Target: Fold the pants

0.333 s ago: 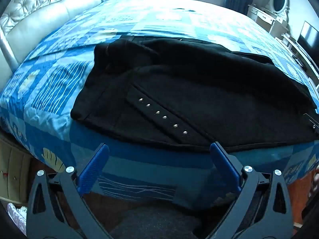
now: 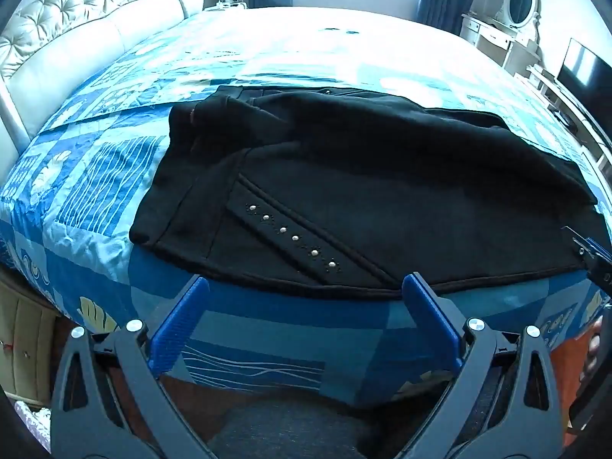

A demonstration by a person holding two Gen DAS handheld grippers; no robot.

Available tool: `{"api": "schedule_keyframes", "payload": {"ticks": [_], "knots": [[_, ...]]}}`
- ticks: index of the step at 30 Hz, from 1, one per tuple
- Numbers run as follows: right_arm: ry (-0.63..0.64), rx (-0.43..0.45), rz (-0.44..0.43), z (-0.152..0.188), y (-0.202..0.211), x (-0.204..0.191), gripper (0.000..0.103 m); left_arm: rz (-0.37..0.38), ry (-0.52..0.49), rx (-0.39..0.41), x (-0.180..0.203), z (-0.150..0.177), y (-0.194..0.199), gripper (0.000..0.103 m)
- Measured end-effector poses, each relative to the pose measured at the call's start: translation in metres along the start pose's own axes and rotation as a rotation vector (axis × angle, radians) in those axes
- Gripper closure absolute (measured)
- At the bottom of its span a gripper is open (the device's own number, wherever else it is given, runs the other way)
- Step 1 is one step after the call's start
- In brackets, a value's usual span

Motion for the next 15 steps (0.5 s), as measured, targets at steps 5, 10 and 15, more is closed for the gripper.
{"api": "schedule_keyframes", "payload": {"ticks": [5,10,15], "knots": [[0.015,0.008,0.005,0.0013,0.0009,-0.0031,0.004,0.004,-0.022,0.005,0.0084,0.0021,0.0023,0.002],[0.030,0.010,0.011,0.0024,0.0002,-0.0056,0.004,0.006,-0.032,0.012,0.0094,0.0038,0.0029,0.002],[0.035,0.005,0.011,0.0039,-0.0013,-0.0075,0.004,0.007,-0.034,0.016,0.0087,0.0038,0.0031,0.002]]}}
Point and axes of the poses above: each gripper's, at about its wrist camera, not at the fingertips, and y roughly against the way its jaws point, x to its right, z to its underside, the point moved 10 cm from there along -y, roughly the way its jaws point, and after that the axes turned 15 degrees about y, right-handed, at the moved point
